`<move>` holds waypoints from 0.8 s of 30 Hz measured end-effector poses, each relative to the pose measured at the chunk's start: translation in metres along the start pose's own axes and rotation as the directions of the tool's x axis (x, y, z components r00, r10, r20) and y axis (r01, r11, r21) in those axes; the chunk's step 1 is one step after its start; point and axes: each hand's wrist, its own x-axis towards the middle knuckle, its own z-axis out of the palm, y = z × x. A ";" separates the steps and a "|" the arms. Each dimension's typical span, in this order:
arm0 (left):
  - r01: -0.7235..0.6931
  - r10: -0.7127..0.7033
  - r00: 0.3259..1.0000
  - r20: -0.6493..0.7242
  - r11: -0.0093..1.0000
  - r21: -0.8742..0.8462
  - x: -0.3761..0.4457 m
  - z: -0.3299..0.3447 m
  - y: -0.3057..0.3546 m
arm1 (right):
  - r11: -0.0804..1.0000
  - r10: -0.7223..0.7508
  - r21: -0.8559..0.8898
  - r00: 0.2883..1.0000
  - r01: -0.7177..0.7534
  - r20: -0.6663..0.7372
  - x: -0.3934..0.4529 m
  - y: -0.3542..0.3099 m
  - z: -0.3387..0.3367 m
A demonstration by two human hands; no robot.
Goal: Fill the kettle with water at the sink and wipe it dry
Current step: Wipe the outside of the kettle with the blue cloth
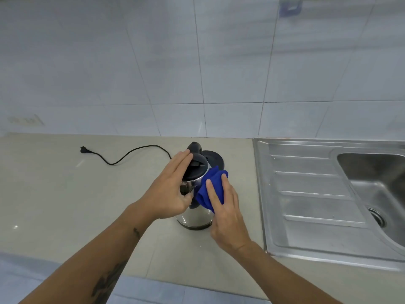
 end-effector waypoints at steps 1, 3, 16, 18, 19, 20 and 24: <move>-0.005 0.005 1.000 0.001 1.000 -0.006 0.001 -0.001 -0.001 | 1.000 0.003 -0.013 1.000 -0.004 -0.020 0.002 0.001 0.001; -0.015 0.015 1.000 0.002 1.000 -0.014 0.001 -0.002 -0.005 | 0.999 -0.015 -0.048 0.998 0.012 -0.059 0.006 -0.004 -0.001; -0.107 0.107 0.994 -0.021 0.994 -0.021 -0.002 -0.003 -0.028 | 0.793 0.480 0.298 0.846 -0.532 0.233 0.073 -0.018 -0.027; -0.120 0.120 0.992 -0.039 0.993 -0.003 -0.003 0.001 -0.027 | 0.745 0.528 0.360 0.826 -0.562 0.196 0.051 -0.027 -0.015; -0.124 0.124 0.991 -0.051 0.992 0.006 -0.003 0.004 -0.026 | 0.705 0.548 0.403 0.809 -0.583 0.212 0.036 -0.029 -0.006; -0.124 0.125 0.990 -0.068 0.992 0.015 -0.004 0.006 -0.025 | 0.665 0.562 0.441 0.793 -0.603 0.236 0.022 -0.030 0.002; -0.107 0.106 0.986 -0.133 0.994 -0.004 -0.004 0.013 -0.021 | 0.588 0.613 0.481 0.747 -0.650 0.259 0.008 -0.028 0.007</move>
